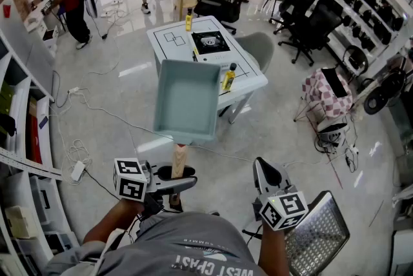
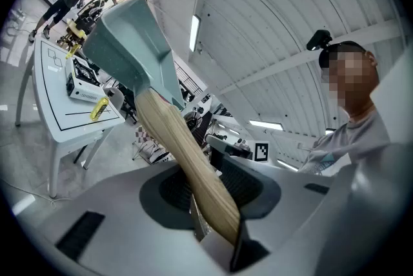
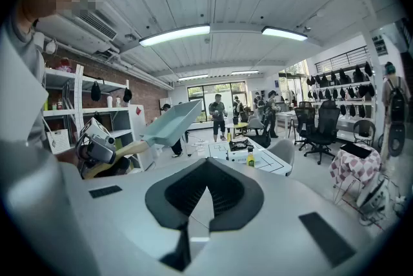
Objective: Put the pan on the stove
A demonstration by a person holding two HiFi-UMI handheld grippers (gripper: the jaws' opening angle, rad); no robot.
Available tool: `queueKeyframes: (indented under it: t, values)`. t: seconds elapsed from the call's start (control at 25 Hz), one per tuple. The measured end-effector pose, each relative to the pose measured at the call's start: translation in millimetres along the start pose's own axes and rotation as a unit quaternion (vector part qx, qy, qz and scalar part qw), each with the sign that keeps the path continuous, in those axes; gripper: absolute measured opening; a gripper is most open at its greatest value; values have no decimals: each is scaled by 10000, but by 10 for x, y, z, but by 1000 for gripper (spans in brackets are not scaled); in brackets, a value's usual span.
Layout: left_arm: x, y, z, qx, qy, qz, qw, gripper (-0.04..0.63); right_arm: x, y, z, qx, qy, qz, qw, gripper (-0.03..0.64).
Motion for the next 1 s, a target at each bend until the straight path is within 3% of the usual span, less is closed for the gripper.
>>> queueKeyframes:
  t: [1.0]
  values:
    - [-247,168,334,-172,-180,-24,9997,123,-228,-65,-211,6,-383,-268,9989,11]
Point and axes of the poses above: the fingertips, and each gripper's own axes: z backward along the fingers, x to its right, y out of its top, the point moved 4 cm from there along z, backward along the fingers, and after that the axes turned 10 degrees about z, right-handed, at the moved point
